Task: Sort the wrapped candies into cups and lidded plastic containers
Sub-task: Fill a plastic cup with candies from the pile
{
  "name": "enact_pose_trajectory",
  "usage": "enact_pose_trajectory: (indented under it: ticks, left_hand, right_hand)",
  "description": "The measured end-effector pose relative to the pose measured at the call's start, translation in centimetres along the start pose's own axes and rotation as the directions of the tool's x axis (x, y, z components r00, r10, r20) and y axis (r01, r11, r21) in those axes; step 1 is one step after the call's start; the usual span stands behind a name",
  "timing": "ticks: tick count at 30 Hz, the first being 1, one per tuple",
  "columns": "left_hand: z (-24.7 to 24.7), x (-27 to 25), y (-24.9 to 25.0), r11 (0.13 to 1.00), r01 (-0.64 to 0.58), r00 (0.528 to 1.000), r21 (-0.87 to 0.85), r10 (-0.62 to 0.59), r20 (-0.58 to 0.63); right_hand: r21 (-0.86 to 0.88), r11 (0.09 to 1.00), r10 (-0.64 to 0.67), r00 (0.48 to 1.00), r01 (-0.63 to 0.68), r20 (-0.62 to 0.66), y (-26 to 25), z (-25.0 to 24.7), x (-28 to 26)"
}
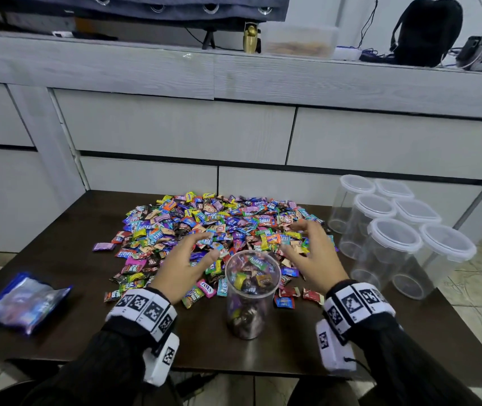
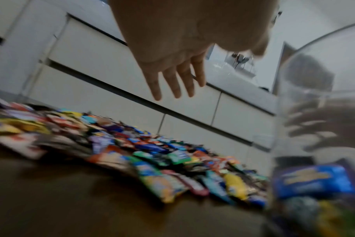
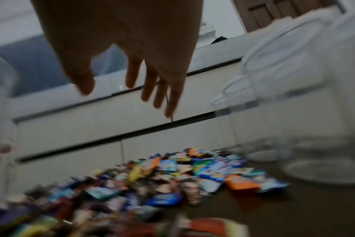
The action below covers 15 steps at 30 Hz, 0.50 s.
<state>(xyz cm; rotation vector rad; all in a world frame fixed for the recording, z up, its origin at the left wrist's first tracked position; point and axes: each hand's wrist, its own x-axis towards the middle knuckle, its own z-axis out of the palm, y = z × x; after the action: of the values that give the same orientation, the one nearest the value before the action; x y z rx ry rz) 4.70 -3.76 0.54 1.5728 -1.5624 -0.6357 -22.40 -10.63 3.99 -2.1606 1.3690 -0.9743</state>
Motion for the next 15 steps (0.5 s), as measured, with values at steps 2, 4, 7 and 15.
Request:
enact_pose_trajectory:
  ticks: [2,4,7,15]
  left_hand:
    - [-1.2,0.3,-2.0,0.950,0.102,0.995,0.294,-0.099,-0.022]
    - [-1.7,0.5,-4.1,0.822,0.194,0.971,0.535,-0.240,0.016]
    - [-1.1,0.6,-6.7,0.602,0.293,0.884,0.743,-0.467,0.029]
    - [2.0,2.5,-8.0,0.549,0.211,0.835,0.809,-0.531,0.142]
  right_hand:
    - [-0.236,0.962,0.190,0.953,-0.134,0.237,2.7,0.1,-0.2]
    - [-0.458,0.870,0.373,0.850,-0.182,0.371,4.6,0.9,-0.8]
    - [-0.591,0.780,0.515,0.749,-0.207,0.417,6.1,3.0,-1.4]
    - [-0.635,0.734,0.580,0.708,-0.241,0.403,5.1,7.7,-0.1]
